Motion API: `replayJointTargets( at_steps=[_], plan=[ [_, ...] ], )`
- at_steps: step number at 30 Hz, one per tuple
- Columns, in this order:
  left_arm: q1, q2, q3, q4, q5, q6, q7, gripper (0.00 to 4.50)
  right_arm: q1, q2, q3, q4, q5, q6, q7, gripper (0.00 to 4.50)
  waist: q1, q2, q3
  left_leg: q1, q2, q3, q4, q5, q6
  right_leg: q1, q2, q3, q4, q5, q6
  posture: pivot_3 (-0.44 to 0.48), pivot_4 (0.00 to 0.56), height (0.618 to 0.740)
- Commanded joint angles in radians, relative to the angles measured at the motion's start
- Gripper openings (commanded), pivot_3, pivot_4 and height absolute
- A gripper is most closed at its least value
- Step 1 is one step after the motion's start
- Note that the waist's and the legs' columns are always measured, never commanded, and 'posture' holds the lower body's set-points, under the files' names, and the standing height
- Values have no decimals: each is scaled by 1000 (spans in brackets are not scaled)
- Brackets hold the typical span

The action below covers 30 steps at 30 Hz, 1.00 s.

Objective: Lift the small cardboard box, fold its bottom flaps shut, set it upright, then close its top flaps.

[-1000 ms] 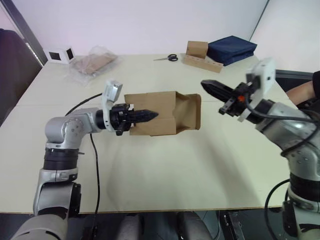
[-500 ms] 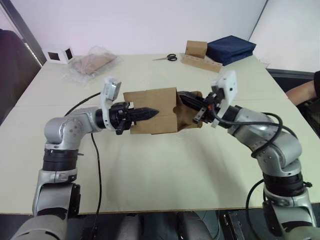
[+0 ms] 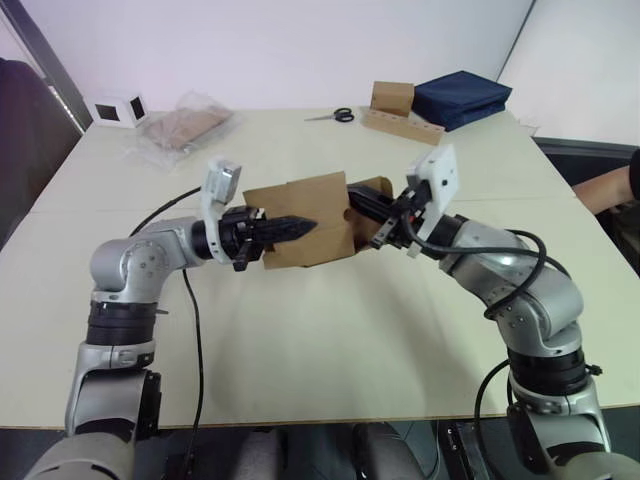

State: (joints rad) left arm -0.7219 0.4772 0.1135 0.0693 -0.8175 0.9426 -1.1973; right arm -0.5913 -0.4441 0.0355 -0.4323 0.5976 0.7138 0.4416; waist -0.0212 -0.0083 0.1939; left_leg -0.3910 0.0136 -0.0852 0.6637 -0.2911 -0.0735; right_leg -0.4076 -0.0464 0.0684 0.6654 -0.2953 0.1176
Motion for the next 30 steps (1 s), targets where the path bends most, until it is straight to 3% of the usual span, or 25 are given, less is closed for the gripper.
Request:
replayJointTargets(
  at_steps=[1,6,16,26,30],
  plan=[
    [-33,-24,8,-2,-14,-17,36,86,-40,20,36,-88,3,-13,18,0,0,0,0,0,0,0,0,0,0,0,0,0,0,0,0,0,150,740],
    [-53,-40,32,44,-12,-24,85,86,-29,12,31,-101,-12,-8,27,0,0,0,0,0,0,0,0,0,0,0,0,0,0,0,0,0,150,740],
    [-41,-7,17,17,-29,-4,39,86,-27,5,18,-96,-23,-18,42,0,-2,0,0,0,0,0,0,0,0,0,0,0,0,0,0,0,150,740],
    [-66,-14,69,27,-122,94,79,86,-26,5,102,-60,-189,-156,63,0,-4,0,0,0,0,0,0,0,0,0,0,0,0,0,0,0,150,740],
    [-53,3,50,13,-104,80,81,86,-28,20,95,-62,-188,-163,77,0,-7,0,0,0,0,0,0,0,0,0,0,0,0,0,0,0,150,740]
  ],
)
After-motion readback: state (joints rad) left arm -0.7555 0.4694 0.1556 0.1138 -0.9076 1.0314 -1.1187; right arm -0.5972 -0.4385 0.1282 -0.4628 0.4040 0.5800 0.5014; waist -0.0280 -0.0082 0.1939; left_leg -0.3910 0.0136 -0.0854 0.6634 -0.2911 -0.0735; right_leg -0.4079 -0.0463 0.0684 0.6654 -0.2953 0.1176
